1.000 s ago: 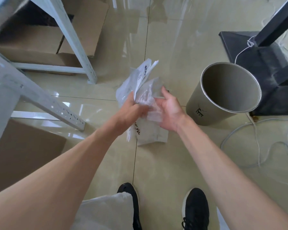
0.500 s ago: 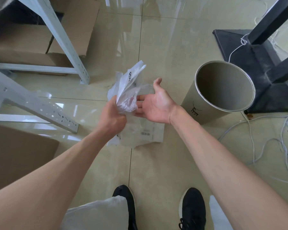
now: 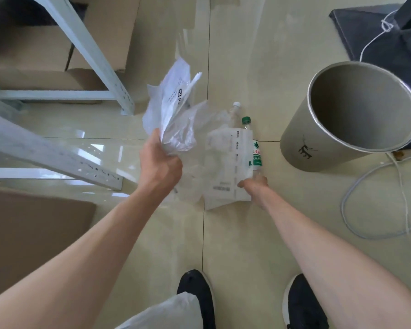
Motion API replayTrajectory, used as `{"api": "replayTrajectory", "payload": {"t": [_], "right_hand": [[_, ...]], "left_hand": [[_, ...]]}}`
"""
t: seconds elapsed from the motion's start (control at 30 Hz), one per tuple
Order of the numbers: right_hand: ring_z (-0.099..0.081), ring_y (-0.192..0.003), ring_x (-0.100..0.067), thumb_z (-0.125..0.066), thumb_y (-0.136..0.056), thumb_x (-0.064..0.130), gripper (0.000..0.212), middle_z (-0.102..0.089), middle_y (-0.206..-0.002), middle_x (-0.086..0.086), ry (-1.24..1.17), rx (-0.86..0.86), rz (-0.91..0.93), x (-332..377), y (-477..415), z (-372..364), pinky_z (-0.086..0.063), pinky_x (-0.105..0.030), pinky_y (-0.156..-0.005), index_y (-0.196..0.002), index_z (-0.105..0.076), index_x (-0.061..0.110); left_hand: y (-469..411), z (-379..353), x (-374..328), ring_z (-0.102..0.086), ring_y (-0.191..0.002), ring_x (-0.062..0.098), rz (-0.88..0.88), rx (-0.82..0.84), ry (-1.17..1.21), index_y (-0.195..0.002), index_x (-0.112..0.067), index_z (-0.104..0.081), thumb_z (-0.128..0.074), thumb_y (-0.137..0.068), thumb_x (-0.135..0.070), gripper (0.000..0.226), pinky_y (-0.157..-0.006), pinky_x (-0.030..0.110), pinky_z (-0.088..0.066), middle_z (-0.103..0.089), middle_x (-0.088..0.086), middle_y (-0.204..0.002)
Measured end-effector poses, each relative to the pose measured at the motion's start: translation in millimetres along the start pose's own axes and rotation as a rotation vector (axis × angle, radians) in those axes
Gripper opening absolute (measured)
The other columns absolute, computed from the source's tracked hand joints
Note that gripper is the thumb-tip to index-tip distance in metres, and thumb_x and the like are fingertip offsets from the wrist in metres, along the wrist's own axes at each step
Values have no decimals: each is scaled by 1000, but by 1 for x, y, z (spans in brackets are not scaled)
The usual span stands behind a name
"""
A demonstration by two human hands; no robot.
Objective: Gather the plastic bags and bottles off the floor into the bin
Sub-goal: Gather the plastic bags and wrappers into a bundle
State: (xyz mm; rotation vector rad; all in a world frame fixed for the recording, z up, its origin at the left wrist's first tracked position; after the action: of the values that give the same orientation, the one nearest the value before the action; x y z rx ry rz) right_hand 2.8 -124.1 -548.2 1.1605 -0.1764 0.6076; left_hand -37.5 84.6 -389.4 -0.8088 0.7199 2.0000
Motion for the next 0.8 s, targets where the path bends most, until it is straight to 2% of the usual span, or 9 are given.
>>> {"api": "replayTrajectory", "payload": {"t": [0.1, 0.2, 0.3, 0.4, 0.47, 0.57, 0.67, 0.73, 0.8], "right_hand": [[-62, -115, -34, -74, -77, 7, 61, -61, -129, -14, 17, -70, 25, -1, -2, -3, -52, -38, -96, -133, -50, 2], [-65, -110, -34, -64, -84, 4, 40, -64, -124, -15, 32, -125, 82, 6, 4, -1, -53, -36, -94, -124, -57, 2], [-64, -108, -34, -57, -88, 5, 35, -64, -123, -17, 41, -98, 158, 15, 20, 6, -54, -35, -87, -123, -58, 1], [-57, -91, -29, -53, -91, 7, 18, -63, -99, -11, 14, -100, 241, 27, 41, 20, -40, -29, -65, -108, -57, 3], [-48, -81, -24, -52, -92, 11, 3, -51, -79, -2, -8, -81, 351, 38, 59, 30, -31, -30, -55, -92, -50, 9], [-47, -79, -23, -50, -94, 10, 11, -53, -86, -3, 37, -111, 490, 55, 82, 41, -30, -27, -48, -99, -56, 2], [-56, -78, -30, -48, -88, 1, 21, -65, -96, -15, 93, -254, 510, 66, 96, 54, -44, -24, -46, -100, -62, -9], [-58, -76, -31, -51, -84, 4, 14, -65, -83, -10, 80, -298, 535, 72, 106, 65, -43, -27, -50, -86, -63, -2], [-52, -67, -18, -58, -84, 9, 6, -56, -69, 1, -31, -225, 604, 82, 121, 70, -36, -24, -51, -78, -60, 8]], "left_hand": [[1, -6, 0, -54, -65, 21, 8, 28, 19, -105, -12, -57, -42, -77, 11, 39, -46, 25, -45, -57, -1, -77], [5, -8, -1, -51, -64, 11, 7, 51, -8, -102, -17, -52, -41, -79, 13, 39, -41, 9, -40, -53, -5, -76], [6, -6, -2, -50, -67, 12, 27, 63, -16, -101, -18, -51, -40, -78, 13, 40, -47, 17, -40, -53, -5, -78], [8, -7, -5, -48, -66, 15, 52, 98, -18, -105, -18, -49, -37, -77, 16, 46, -37, 12, -36, -51, -2, -80], [13, -7, -8, -46, -64, 13, 48, 147, -13, -107, -19, -46, -35, -78, 18, 48, -34, 10, -33, -49, -4, -78], [19, -5, -13, -45, -64, 11, 36, 170, -19, -106, -19, -43, -34, -79, 17, 47, -42, 21, -35, -47, -6, -79], [21, -2, -13, -46, -66, 15, 37, 162, -19, -107, -20, -42, -34, -79, 17, 47, -45, 25, -35, -46, -5, -80], [24, 1, -15, -46, -67, 15, 41, 158, -15, -108, -19, -43, -34, -80, 17, 46, -46, 25, -37, -47, -4, -80], [23, 3, -17, -46, -66, 14, 46, 154, 8, -108, -18, -44, -36, -82, 16, 43, -46, 23, -39, -47, -4, -80]]}}
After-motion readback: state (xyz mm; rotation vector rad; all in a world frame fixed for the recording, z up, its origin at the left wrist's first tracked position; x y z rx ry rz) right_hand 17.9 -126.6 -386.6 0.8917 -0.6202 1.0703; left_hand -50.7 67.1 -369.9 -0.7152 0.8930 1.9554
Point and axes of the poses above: each hand's wrist, its own y-axis away from the middle knuckle, its own z-axis out of the back of the hand, x = y × z, the point moved 1 cm from there along -y, towards the middle knuckle
